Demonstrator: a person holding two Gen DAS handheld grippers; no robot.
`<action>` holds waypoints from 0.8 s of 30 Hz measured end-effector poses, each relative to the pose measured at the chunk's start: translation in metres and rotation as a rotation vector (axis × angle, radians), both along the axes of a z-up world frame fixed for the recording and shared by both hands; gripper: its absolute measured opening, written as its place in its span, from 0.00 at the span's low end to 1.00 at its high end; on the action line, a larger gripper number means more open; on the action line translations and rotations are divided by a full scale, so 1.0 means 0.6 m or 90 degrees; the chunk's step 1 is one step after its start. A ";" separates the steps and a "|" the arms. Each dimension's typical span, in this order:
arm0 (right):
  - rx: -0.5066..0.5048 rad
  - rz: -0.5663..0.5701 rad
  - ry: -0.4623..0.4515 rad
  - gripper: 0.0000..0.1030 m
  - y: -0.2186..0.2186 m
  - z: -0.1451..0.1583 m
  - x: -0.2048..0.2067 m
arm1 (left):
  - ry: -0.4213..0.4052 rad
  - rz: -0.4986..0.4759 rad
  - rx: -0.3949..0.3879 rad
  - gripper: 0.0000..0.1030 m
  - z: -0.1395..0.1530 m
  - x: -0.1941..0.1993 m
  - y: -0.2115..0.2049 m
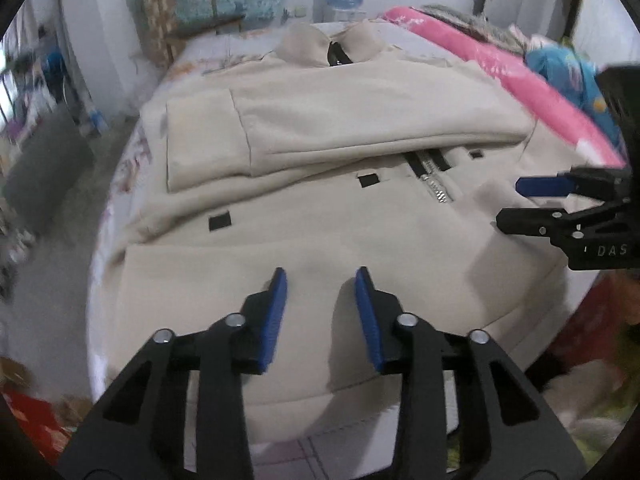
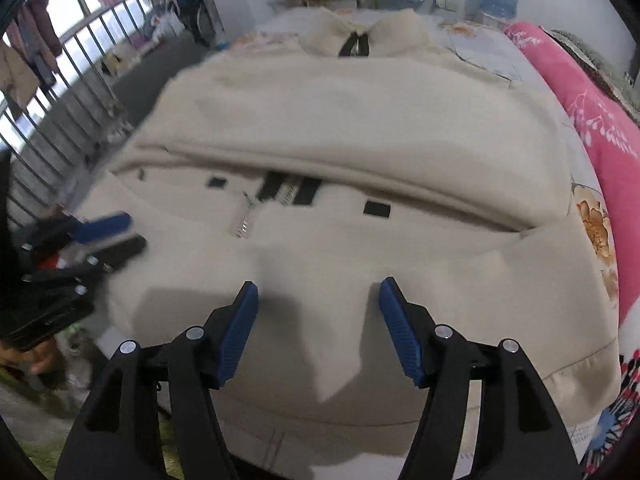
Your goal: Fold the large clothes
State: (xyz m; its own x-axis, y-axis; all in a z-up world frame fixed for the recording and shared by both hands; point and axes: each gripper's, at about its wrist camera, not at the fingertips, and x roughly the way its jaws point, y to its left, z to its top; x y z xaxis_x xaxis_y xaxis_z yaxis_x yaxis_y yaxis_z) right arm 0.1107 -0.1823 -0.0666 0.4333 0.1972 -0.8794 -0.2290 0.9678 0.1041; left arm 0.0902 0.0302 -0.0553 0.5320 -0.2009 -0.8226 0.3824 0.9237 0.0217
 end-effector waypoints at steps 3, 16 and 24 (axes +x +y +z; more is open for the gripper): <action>-0.034 0.020 -0.012 0.25 0.010 0.007 -0.011 | -0.018 -0.026 0.027 0.04 -0.001 -0.011 -0.015; -0.018 -0.031 -0.115 0.05 0.002 0.066 0.003 | -0.120 0.005 0.034 0.01 0.053 0.027 -0.014; 0.022 -0.048 -0.090 0.15 -0.018 0.007 0.019 | -0.109 0.003 0.101 0.04 -0.010 0.037 -0.034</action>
State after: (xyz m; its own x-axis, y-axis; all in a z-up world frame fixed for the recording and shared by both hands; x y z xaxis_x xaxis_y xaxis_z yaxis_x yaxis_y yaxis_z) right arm 0.1220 -0.1931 -0.0624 0.5672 0.1880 -0.8018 -0.1699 0.9794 0.1095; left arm 0.1125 0.0096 -0.0611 0.6673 -0.0729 -0.7412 0.3558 0.9055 0.2312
